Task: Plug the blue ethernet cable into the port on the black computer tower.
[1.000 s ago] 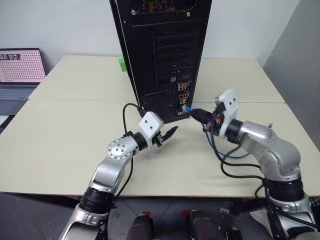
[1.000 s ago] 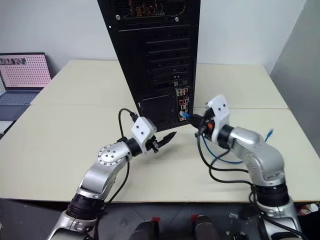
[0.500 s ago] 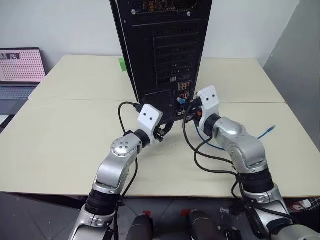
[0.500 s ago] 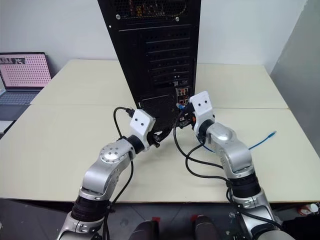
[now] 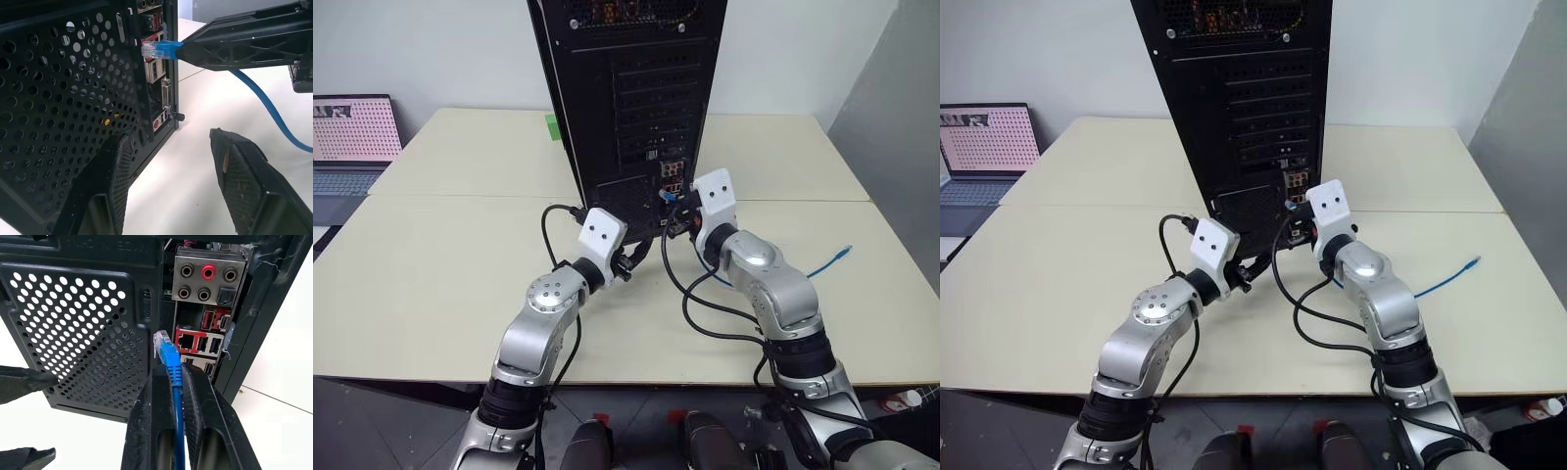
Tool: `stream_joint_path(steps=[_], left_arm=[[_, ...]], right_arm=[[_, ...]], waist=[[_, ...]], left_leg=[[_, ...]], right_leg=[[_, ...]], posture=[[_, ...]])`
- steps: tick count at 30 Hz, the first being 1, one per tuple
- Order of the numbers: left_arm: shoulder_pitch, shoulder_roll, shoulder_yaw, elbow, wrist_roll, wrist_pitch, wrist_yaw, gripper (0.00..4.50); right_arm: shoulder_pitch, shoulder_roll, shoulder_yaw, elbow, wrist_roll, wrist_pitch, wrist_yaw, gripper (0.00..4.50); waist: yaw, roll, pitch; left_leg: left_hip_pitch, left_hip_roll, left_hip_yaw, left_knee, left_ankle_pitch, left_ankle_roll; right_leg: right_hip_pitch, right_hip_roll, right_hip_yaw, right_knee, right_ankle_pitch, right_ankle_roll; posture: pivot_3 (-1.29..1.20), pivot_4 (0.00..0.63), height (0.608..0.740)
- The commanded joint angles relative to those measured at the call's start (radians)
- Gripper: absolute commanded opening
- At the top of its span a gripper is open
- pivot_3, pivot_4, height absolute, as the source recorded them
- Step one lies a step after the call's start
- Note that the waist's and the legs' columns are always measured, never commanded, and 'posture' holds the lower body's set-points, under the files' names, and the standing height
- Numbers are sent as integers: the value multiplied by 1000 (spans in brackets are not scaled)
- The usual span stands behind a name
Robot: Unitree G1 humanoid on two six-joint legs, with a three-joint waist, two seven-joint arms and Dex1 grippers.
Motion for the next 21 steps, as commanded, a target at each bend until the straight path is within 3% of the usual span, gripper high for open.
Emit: stream_joint_path(steps=[1,10,21], left_arm=[[-5,-3,10,-44,-2,-26,7,2640],[3,10,4,-40,26,-37,18,2640],[-4,10,13,-32,49,-52,50,2640]], right_arm=[[-20,7,-31,-30,-5,5,-13,0],[24,3,-44,-135,8,84,-16,0],[50,92,-22,-158,-47,80,-124,0]], waist=[[0,0,0],[1,0,0],[0,0,0]], left_leg=[[0,0,0,0,0,0],[-1,0,0,-1,0,0],[-1,0,0,-1,0,0]], right_leg=[[0,0,0,0,0,0],[0,0,0,-2,0,0],[-1,0,0,-1,0,0]], posture=[[0,150,740],[0,150,740],[0,150,740]])
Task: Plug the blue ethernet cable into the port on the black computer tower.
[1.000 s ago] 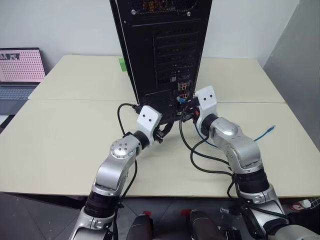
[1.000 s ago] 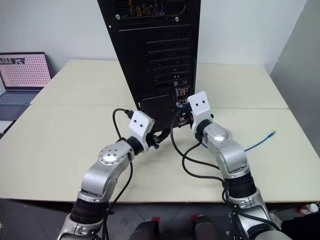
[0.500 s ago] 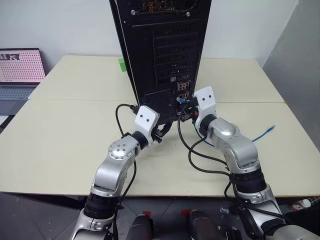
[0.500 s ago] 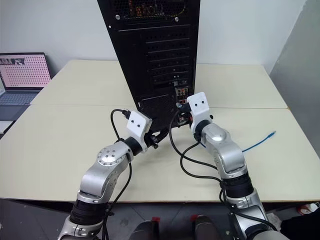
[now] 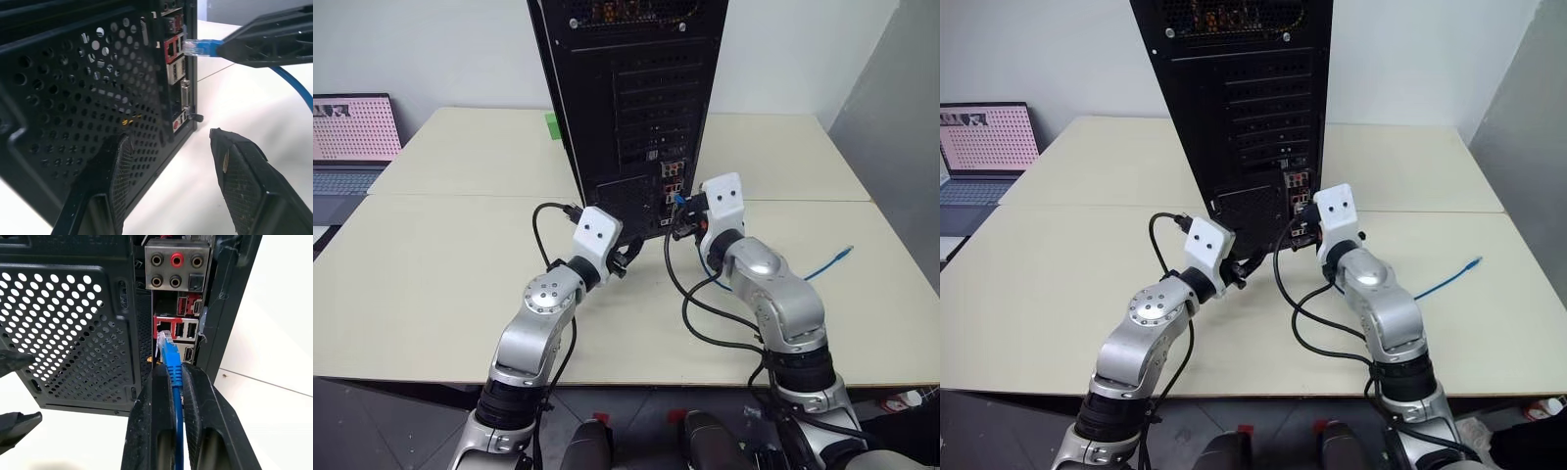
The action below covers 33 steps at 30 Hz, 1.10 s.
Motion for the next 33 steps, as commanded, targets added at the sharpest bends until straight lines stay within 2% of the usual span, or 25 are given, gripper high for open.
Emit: stream_joint_path(steps=[1,8,33], left_arm=[[-10,0,7,-32,7,-25,8,2640],[-10,3,7,-30,11,-25,5,2640],[-4,0,3,-32,13,-23,6,2640]], right_arm=[[-9,27,7,-41,-16,-18,-22,0],[-22,54,-3,-9,-21,-30,-18,0],[-58,49,-14,46,-32,-62,5,0]], waist=[[0,0,0],[0,0,0],[0,0,0]], left_leg=[[0,0,0,0,0,0],[0,0,0,0,0,0],[0,0,0,-1,0,0]], right_leg=[[0,0,0,0,0,0],[0,0,0,0,0,0],[-1,0,0,-1,0,0]], posture=[[0,150,740],[0,150,740],[0,150,740]])
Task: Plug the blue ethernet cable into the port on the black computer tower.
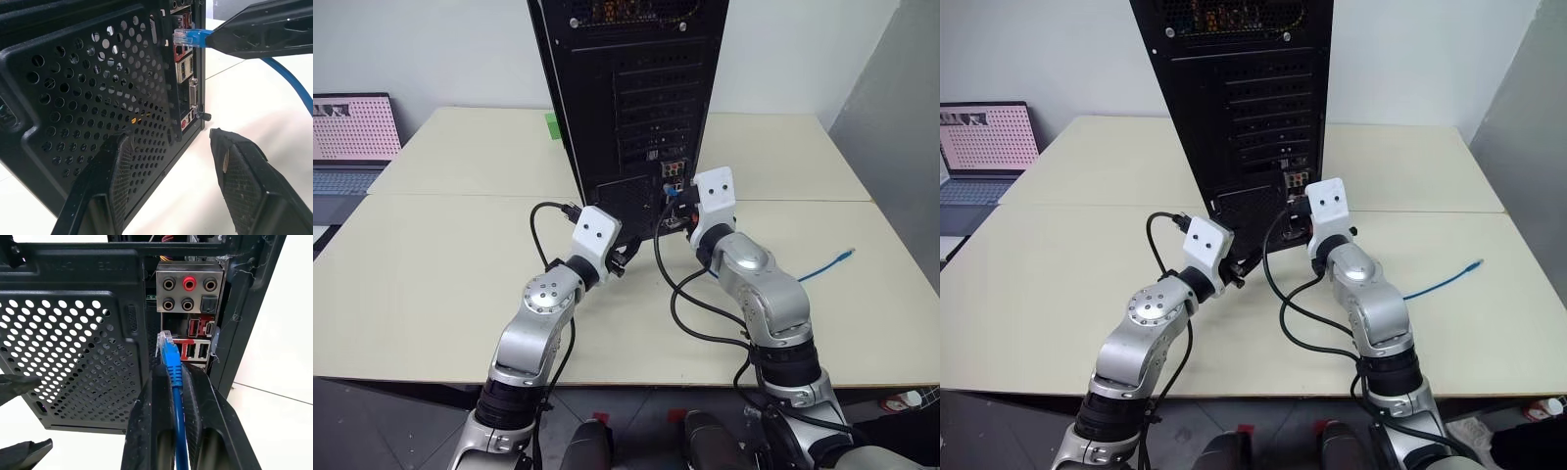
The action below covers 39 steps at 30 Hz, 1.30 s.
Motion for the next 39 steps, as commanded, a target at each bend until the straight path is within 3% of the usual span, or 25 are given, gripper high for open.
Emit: stream_joint_path(steps=[1,19,39], left_arm=[[-4,-1,3,-32,6,-22,6,2640],[-4,-3,5,-29,5,-26,6,2640],[-3,-5,3,-28,7,-28,9,2640]], right_arm=[[-17,-3,-4,-12,-6,-31,6,0],[-19,18,-48,14,6,-22,-12,0],[-52,12,0,17,-21,-43,9,0]], waist=[[0,0,0],[0,0,0],[-4,0,0]], left_leg=[[0,0,0,0,0,0],[0,0,0,0,0,0],[0,0,0,0,0,0]], right_leg=[[0,0,0,0,0,0],[0,0,0,0,0,0],[-1,0,0,0,0,0]], posture=[[0,150,740],[0,150,740],[0,150,740]])
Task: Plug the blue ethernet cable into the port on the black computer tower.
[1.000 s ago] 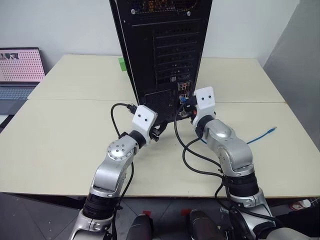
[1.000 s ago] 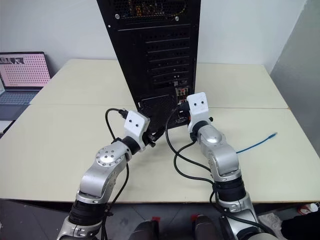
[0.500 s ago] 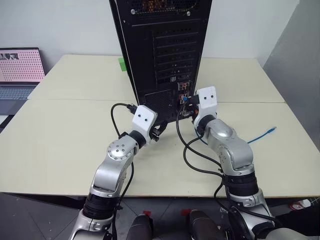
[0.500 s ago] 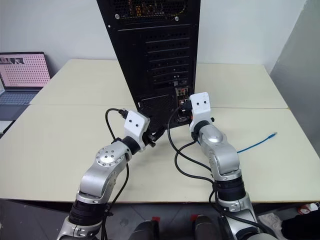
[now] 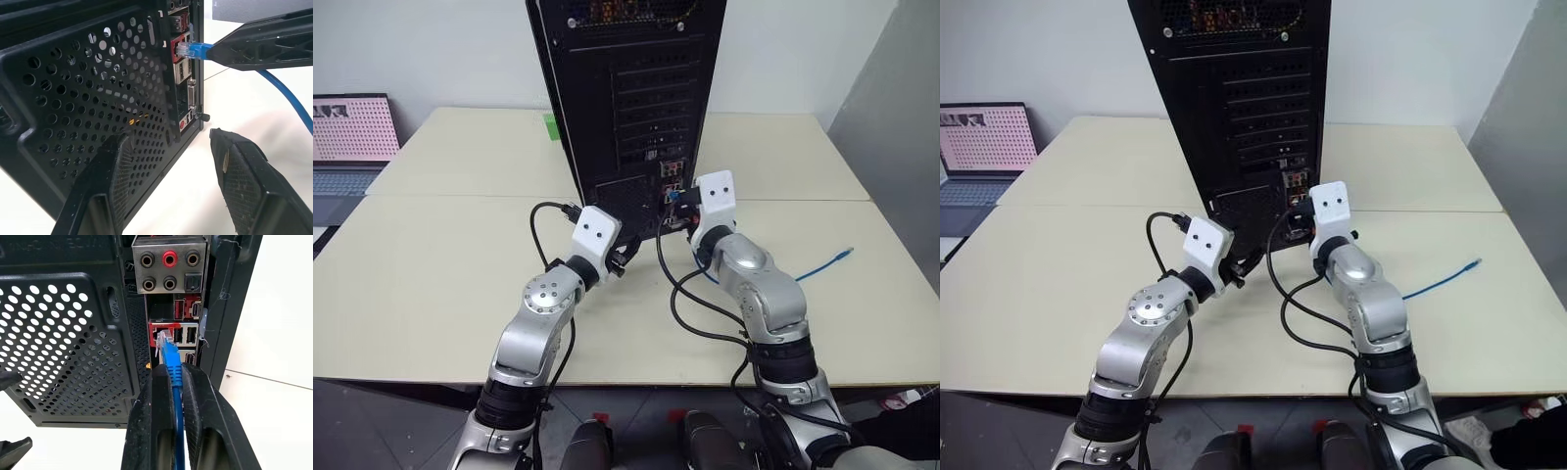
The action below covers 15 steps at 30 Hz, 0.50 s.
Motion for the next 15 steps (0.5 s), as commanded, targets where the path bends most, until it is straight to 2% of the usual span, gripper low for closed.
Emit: stream_joint_path(steps=[1,15], left_arm=[[-3,-5,2,-28,7,-27,9,2640],[-5,-15,-2,-19,13,-33,9,2640]], right_arm=[[-41,-9,23,-25,-16,-36,11,0],[-47,9,43,-26,-43,-26,-4,0]], waist=[[0,0,0],[0,0,0]], left_leg=[[0,0,0,0,0,0],[-1,0,0,-1,0,0]], right_leg=[[0,0,0,0,0,0],[-1,0,0,-1,0,0]], posture=[[0,150,740],[0,150,740]])
